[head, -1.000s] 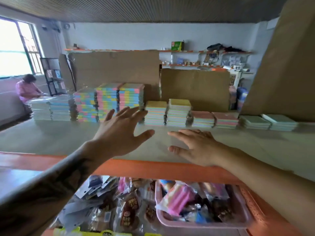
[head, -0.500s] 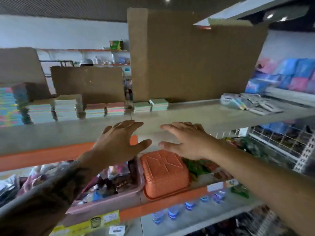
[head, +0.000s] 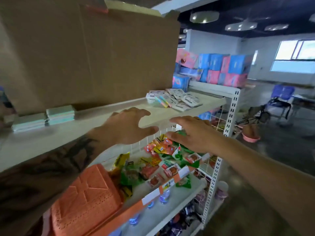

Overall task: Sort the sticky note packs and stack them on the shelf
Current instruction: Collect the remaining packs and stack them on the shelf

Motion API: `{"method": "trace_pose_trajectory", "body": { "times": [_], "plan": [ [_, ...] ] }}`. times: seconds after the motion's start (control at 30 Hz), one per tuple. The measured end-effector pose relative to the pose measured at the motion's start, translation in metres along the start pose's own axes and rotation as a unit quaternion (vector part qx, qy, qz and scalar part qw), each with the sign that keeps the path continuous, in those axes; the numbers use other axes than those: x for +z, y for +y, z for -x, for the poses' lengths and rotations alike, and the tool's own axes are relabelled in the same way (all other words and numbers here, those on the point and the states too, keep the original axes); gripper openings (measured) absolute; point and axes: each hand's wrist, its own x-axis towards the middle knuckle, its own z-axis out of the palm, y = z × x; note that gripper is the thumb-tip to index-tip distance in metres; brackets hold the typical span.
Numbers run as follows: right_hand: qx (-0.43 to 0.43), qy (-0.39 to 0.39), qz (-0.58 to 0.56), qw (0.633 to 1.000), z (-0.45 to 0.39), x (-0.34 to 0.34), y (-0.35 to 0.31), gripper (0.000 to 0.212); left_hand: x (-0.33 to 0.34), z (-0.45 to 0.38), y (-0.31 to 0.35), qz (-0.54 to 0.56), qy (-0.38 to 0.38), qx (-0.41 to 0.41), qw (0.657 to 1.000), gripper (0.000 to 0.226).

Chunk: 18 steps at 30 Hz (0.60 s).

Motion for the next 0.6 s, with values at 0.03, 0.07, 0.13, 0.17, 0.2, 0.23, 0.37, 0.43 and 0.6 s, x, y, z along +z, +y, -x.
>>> {"method": "trace_pose_trajectory", "body": {
  "times": [0.03, 0.07, 0.13, 0.17, 0.2, 0.23, 0.37, 0.43, 0.6],
  "plan": [
    [0.007, 0.005, -0.001, 1.0, -0.009, -0.004, 0.013, 0.088, 0.004, -0.023, 0.004, -0.005, 0.0, 0.011, 1.0, 0.08],
    [0.011, 0.011, -0.003, 1.0, -0.016, -0.008, 0.023, 0.091, 0.007, -0.04, 0.007, -0.008, 0.001, 0.018, 1.0, 0.078],
    [0.029, 0.02, -0.001, 0.999, -0.041, -0.015, 0.05, 0.086, 0.012, -0.088, 0.014, -0.011, 0.01, 0.034, 0.999, 0.074],
    [0.037, 0.021, 0.005, 0.999, -0.053, -0.018, 0.062, 0.078, 0.014, -0.109, 0.016, -0.015, 0.016, 0.038, 0.999, 0.072],
    [0.043, 0.022, 0.014, 0.999, -0.067, -0.022, 0.075, 0.071, 0.015, -0.129, 0.017, -0.02, 0.017, 0.041, 0.999, 0.071],
    [0.048, 0.024, 0.024, 0.998, -0.081, -0.025, 0.086, 0.066, 0.017, -0.147, 0.019, -0.029, 0.015, 0.043, 0.999, 0.071],
    [0.075, 0.04, 0.027, 0.996, -0.132, -0.033, 0.121, 0.065, 0.02, -0.206, 0.024, -0.068, 0.021, 0.062, 0.996, 0.068],
    [0.086, 0.047, 0.027, 0.995, -0.154, -0.033, 0.133, 0.066, 0.024, -0.232, 0.024, -0.079, 0.025, 0.078, 0.994, 0.068],
    [0.101, 0.043, 0.037, 0.993, -0.195, -0.02, 0.153, 0.056, 0.038, -0.29, 0.014, -0.084, -0.063, 0.154, 0.982, 0.074]
  ]
}}
